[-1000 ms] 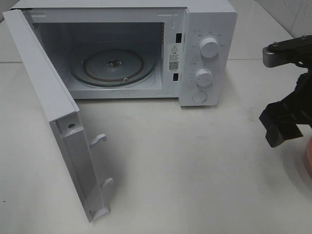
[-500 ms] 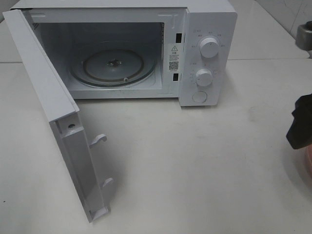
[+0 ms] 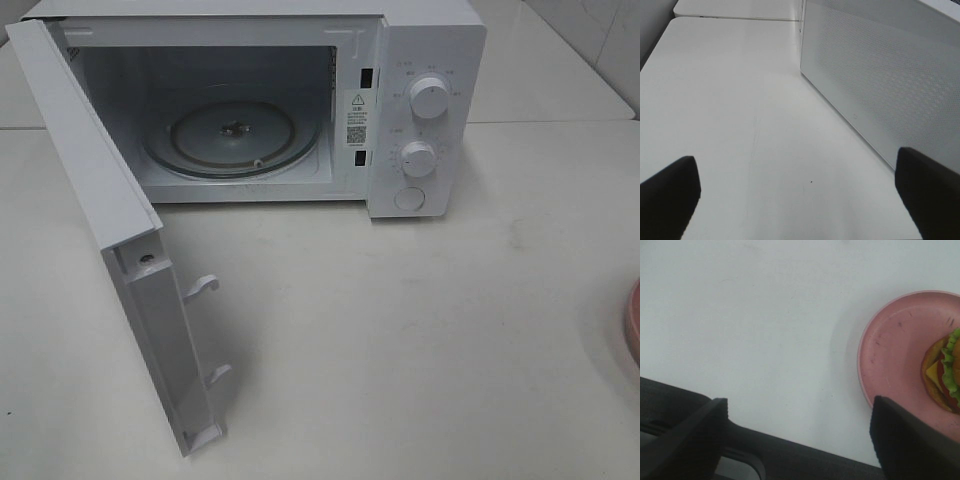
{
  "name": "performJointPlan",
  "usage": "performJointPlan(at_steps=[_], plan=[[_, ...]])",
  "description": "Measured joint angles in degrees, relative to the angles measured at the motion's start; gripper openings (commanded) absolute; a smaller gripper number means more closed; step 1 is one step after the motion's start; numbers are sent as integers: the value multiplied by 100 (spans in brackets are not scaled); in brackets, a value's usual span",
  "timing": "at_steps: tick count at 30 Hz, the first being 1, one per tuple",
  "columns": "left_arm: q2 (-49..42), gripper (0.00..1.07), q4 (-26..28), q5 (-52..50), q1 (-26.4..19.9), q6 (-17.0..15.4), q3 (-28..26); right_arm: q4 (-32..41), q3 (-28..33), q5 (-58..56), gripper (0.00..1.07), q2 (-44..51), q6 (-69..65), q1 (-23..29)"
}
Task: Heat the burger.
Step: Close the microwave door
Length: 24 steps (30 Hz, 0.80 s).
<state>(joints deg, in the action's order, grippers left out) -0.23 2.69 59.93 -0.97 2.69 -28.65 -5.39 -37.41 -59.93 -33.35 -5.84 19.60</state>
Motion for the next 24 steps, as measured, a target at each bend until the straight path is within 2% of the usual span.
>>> performJointPlan(at_steps=[9,14,24], plan=[[0,98,0,0,0,0,0,-143,487,-510,76,1381,0,0],[0,98,0,0,0,0,0,-149,584,-504,76,1828,-34,-17],[0,98,0,0,0,0,0,-155,825,-34,76,2905,-52,-842]])
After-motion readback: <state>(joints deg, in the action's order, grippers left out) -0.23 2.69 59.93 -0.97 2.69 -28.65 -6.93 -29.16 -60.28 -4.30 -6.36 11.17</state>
